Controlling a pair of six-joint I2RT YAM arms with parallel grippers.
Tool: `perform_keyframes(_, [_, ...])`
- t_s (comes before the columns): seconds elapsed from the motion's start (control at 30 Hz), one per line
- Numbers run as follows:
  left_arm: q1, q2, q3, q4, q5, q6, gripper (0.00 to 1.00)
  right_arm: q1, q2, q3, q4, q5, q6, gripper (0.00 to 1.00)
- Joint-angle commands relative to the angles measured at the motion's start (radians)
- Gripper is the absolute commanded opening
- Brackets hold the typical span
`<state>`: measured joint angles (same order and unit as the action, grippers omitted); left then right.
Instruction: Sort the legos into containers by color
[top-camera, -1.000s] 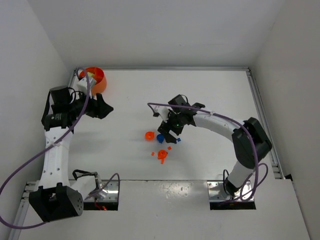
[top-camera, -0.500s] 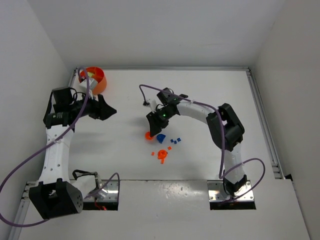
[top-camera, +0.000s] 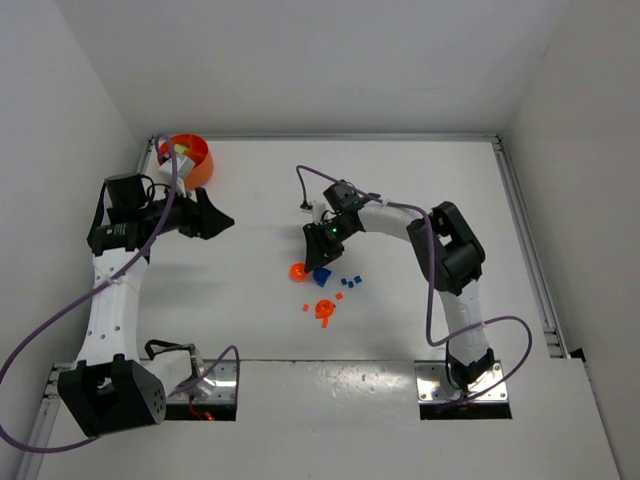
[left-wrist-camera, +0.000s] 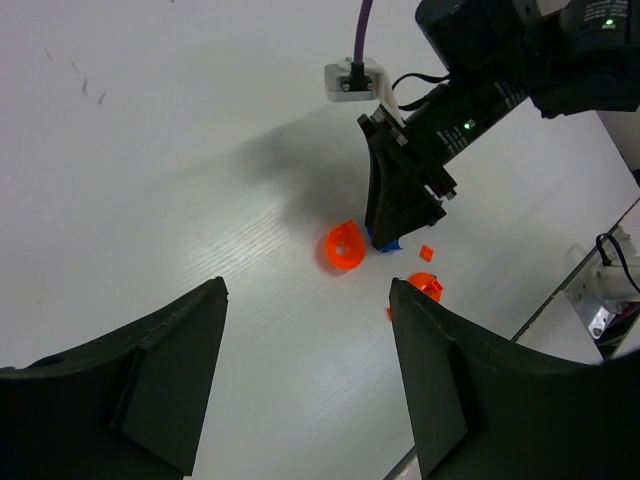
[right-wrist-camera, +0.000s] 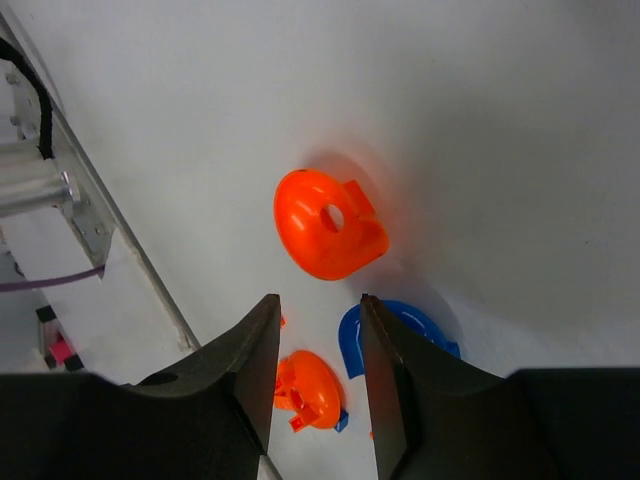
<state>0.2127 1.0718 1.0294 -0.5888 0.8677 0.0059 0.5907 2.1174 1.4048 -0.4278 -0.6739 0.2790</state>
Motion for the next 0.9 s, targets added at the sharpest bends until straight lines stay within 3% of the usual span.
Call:
perform_keyframes(0.0, [0.001, -0.001, 0.008, 0.035, 0.014, -0.007, 0.72, -0.006, 0.042, 0.019, 0.038, -0.035, 0.061, 0.38])
perform_keyframes(0.47, [0.01, 0.008, -0.041, 0.064, 0.014, -0.047, 0.72, -0.015, 0.119, 0.051, 0.092, -0.052, 0.138, 0.38])
perform_keyframes(0.57, [0.01, 0.008, -0.061, 0.073, 0.014, -0.047, 0.72, -0.015, 0.141, 0.062, 0.092, -0.064, 0.147, 0.31])
perform_keyframes(0.63, [0.01, -0.001, -0.078, 0.086, 0.014, -0.059, 0.72, -0.015, 0.15, 0.062, 0.092, -0.075, 0.147, 0.18])
perform_keyframes(0.87, [0.01, -0.01, -0.132, 0.116, 0.025, -0.078, 0.72, -0.015, 0.128, 0.062, 0.11, -0.085, 0.147, 0.0])
